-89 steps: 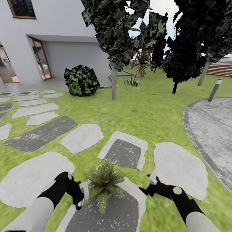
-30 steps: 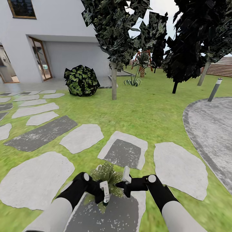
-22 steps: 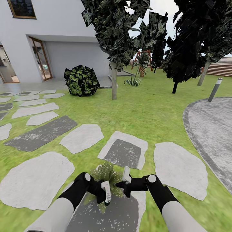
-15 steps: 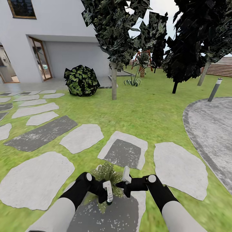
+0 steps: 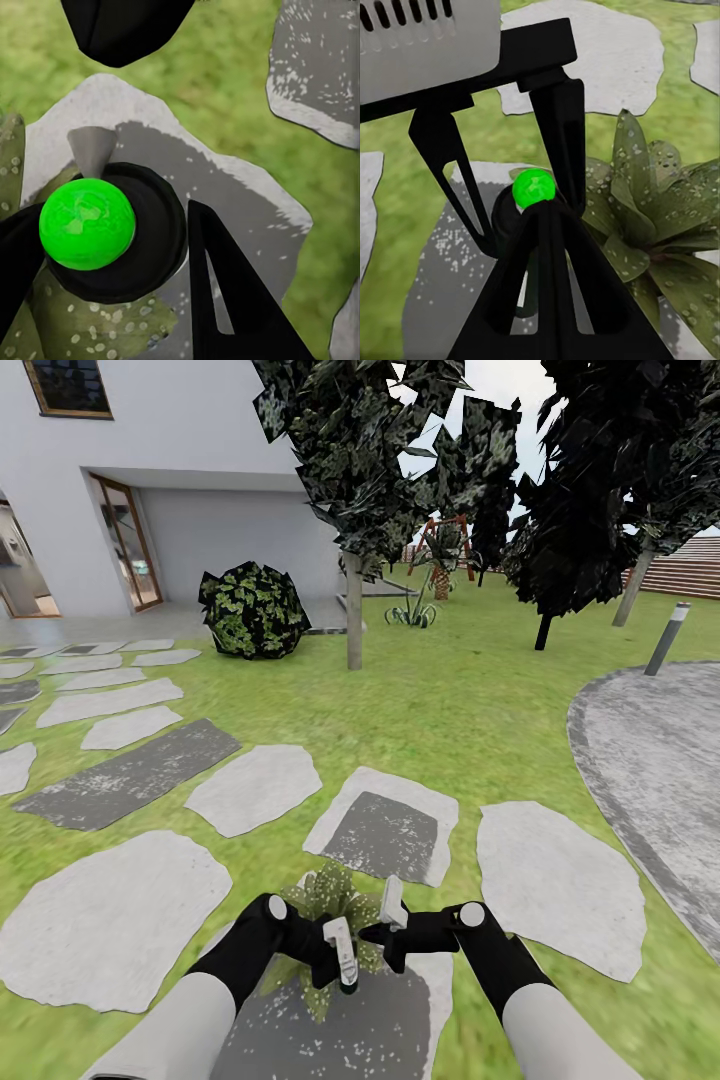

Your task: Pick up the pesticide atomizer in the garden and spray insectifuge to fully cover both potted plants in the garden.

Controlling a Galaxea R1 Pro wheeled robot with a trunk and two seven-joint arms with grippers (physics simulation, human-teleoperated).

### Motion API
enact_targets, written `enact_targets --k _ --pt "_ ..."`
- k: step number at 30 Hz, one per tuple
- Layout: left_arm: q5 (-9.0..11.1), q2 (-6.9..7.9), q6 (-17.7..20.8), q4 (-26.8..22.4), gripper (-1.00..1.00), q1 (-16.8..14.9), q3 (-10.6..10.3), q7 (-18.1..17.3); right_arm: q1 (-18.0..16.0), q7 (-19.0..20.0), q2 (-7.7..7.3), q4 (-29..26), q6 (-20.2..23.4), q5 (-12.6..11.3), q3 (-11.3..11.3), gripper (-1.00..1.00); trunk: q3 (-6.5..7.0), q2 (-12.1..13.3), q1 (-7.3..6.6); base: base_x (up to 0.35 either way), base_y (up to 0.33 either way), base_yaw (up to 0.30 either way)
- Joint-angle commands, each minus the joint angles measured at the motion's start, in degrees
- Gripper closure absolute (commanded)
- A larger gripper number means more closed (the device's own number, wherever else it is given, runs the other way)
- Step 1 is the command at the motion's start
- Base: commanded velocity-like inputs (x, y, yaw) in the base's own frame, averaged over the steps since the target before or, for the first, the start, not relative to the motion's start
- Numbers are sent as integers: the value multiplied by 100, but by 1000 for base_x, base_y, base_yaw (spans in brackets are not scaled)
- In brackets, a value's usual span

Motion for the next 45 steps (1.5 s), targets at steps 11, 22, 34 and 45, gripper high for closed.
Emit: enact_targets --k 11,22,34,45 --pt "-5 -1 6 -9 100 -2 -1 -66 -5 30 7 0 -34 63 -48 100 -5 -2 -1 0 0 0" --pt "23 -18 10 -9 100 -9 -1 -79 -6 30 6 10 -34 66 -48 100 -5 -2 -1 0 0 0" --pt "314 -10 -3 -9 100 -10 -10 -83 -4 27 6 13 -34 72 -48 100 -5 -2 -1 0 0 0" --pt "322 -28 -3 -5 100 -10 -10 -91 -4 21 -3 13 -34 80 17 100 -5 -2 -1 0 0 0"
